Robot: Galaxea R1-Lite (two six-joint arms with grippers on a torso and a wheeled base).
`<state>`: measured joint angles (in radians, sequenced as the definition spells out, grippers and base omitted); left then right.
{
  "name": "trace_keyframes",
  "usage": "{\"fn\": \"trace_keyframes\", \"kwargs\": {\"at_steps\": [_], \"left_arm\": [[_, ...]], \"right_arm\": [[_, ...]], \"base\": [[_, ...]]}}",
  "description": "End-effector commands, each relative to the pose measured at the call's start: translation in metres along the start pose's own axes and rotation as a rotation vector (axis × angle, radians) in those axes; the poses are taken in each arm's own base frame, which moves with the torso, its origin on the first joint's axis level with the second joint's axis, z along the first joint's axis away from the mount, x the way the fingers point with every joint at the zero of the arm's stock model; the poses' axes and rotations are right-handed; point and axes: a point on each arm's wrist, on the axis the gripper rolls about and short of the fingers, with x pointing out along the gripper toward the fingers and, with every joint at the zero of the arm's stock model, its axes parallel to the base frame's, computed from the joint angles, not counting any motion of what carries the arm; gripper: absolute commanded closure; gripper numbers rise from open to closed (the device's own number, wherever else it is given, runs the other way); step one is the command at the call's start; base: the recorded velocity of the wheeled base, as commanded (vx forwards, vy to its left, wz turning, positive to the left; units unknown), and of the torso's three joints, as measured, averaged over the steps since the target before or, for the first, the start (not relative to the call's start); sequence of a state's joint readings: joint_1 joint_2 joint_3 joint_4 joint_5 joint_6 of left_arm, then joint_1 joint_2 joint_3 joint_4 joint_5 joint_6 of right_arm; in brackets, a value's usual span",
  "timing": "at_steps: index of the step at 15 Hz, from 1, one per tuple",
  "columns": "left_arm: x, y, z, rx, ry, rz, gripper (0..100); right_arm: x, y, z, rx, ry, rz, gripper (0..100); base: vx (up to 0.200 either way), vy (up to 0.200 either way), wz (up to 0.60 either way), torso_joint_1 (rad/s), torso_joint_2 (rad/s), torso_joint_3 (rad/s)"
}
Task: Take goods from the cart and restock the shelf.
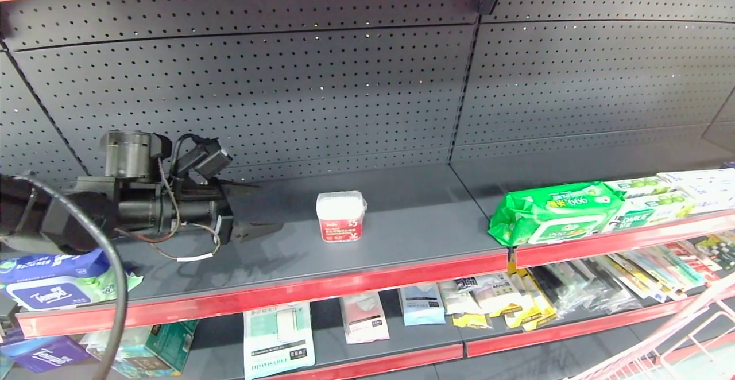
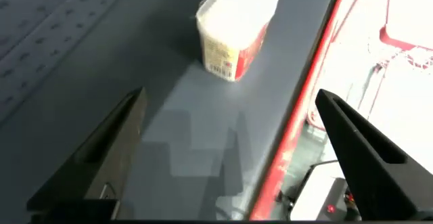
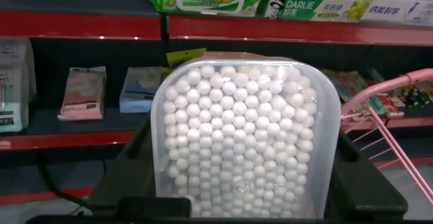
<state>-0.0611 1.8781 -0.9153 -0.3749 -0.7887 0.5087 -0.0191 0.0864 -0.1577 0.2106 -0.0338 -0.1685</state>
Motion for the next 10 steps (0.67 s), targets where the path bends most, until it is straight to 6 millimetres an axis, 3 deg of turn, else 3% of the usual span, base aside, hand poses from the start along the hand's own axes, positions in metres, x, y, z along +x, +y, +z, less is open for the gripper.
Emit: {"fn": "trace_keyframes", "kwargs": {"at_steps": [1,7,10], "left_arm": [[0.032,0.011,-0.011,-0.012,0.022,-0.046,0],[0.038,0.01,-0.004,0.057,-0.031,-0.047,0],[0.037,0.005,-0.015,0.055,-0.008,-0.055,0]], "right_arm": [[0.0,0.0,-0.001,0.0,0.003,-0.008,100],[0.002,0.001,-0.007,-0.001,0.016,-0.021,100],[0.002,0.001,-0.007,-0.001,0.02,-0.025,100]], "base": [[0.0,0.0,0.0,0.0,0.0,0.0],[0.0,0.0,0.0,0.0,0.0,0.0],[0.0,0.0,0.0,0.0,0.0,0.0]]}}
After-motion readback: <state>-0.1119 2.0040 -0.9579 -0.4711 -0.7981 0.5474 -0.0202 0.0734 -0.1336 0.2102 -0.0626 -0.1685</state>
